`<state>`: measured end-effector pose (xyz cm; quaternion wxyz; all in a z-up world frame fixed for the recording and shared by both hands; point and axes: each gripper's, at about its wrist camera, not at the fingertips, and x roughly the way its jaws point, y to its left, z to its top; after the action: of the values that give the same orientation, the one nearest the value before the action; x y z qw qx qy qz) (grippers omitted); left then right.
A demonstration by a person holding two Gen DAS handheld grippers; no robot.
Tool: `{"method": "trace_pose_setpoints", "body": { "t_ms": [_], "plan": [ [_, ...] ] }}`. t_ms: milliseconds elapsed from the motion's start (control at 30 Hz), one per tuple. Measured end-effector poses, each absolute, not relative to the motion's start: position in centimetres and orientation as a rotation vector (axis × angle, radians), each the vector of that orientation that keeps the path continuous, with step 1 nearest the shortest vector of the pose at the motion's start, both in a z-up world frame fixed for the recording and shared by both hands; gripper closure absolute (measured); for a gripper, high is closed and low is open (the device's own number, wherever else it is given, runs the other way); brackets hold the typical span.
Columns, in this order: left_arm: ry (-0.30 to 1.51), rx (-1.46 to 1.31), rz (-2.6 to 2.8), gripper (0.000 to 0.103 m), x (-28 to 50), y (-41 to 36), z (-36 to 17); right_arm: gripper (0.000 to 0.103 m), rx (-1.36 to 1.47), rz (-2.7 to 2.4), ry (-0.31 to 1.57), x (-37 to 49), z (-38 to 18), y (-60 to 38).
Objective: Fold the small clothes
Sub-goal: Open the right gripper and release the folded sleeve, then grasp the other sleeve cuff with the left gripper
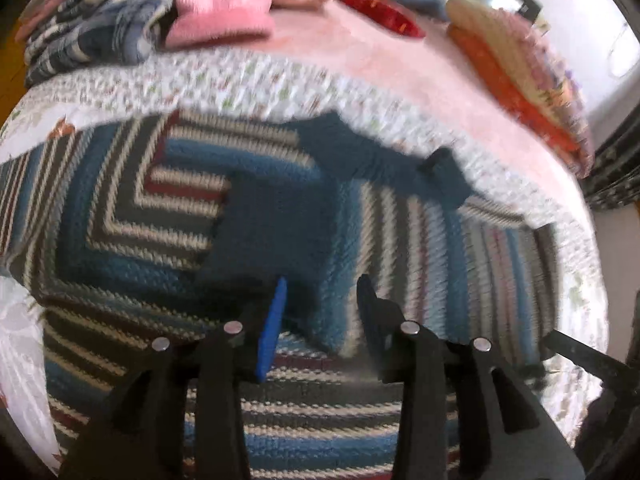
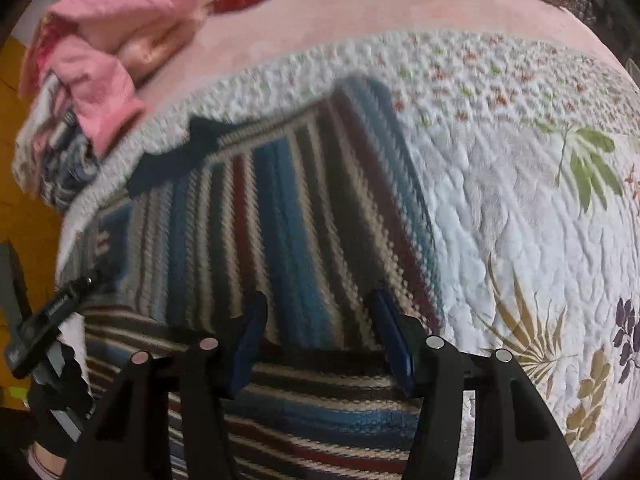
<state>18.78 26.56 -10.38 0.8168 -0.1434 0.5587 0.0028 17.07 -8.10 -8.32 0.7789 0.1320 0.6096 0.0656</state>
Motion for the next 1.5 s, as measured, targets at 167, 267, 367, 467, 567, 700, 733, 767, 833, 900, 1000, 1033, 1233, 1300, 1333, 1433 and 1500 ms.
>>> {"method": "trace_pose_setpoints", "body": {
  "t_ms": [167, 267, 367, 467, 567, 700, 733, 767, 833, 900, 1000, 1033, 1233, 1300, 1333, 1433, 1500],
  "plan": [
    [1.206, -0.296, -0.022, 0.067, 19.0, 27.0, -11.8, 0.050, 0.244, 0.129, 1.339, 17.4, -9.5, -8.0],
    [1.218, -0.266, -0.034, 0.067, 19.1, 26.7, -11.7, 0.049, 0.223, 0.113, 1.339, 17.3, -9.8, -7.6],
    [1.217, -0.319, -0.037, 0.067, 19.0, 27.9, -10.3, 0.047, 0.234, 0.119, 1.324, 17.6, -9.0, -7.1],
    [1.168, -0.318, -0.027, 0.055, 17.8, 30.5, -7.7, 0.046, 0.291, 0.182, 1.272, 17.5, -7.1, -6.9],
    [1.146, -0.244, 0.038, 0.038, 16.5, 35.1, -5.5, 0.037, 0.318, 0.237, 1.248, 17.3, -5.7, -6.0],
    [1.154, -0.238, 0.201, 0.029, 14.8, 44.0, -4.1, 0.032, 0.282, 0.268, 1.259, 17.1, -5.6, -3.5],
    [1.160, -0.268, 0.262, 0.029, 14.2, 47.2, -4.2, 0.032, 0.269, 0.276, 1.264, 17.1, -5.7, -2.8],
    [1.166, -0.299, 0.314, 0.029, 13.8, 50.0, -4.4, 0.032, 0.248, 0.285, 1.272, 17.0, -5.8, -2.1],
    [1.172, -0.370, 0.425, 0.029, 13.2, 55.5, -5.1, 0.032, 0.216, 0.299, 1.283, 16.8, -6.1, -0.9],
    [1.174, -0.472, 0.515, 0.029, 12.0, 60.3, -6.0, 0.032, 0.189, 0.314, 1.292, 16.5, -6.4, 0.0],
    [1.169, -0.655, 0.580, 0.030, 10.3, 65.2, -7.8, 0.032, 0.165, 0.326, 1.300, 16.1, -6.9, 0.5],
    [1.154, -0.734, 0.578, 0.030, 9.7, 66.6, -8.4, 0.032, 0.160, 0.326, 1.303, 15.8, -6.9, 0.3],
    [1.126, -0.902, 0.567, 0.030, 9.4, 68.9, -11.1, 0.032, 0.133, 0.298, 1.324, 15.9, -8.2, 0.2],
    [1.118, -0.934, 0.568, 0.030, 9.7, 68.9, -12.2, 0.032, 0.120, 0.289, 1.331, 15.8, -8.6, 0.1],
    [1.107, -0.933, 0.572, 0.030, 9.6, 68.9, -12.3, 0.032, 0.111, 0.285, 1.332, 15.8, -8.7, 0.0],
    [1.049, -0.944, 0.524, 0.031, 10.4, 68.7, -11.9, 0.032, 0.094, 0.278, 1.335, 15.8, -9.1, -0.1],
    [1.057, -0.928, 0.503, 0.031, 11.2, 68.4, -12.0, 0.032, 0.094, 0.274, 1.336, 15.8, -9.2, -0.1]
  ]
}}
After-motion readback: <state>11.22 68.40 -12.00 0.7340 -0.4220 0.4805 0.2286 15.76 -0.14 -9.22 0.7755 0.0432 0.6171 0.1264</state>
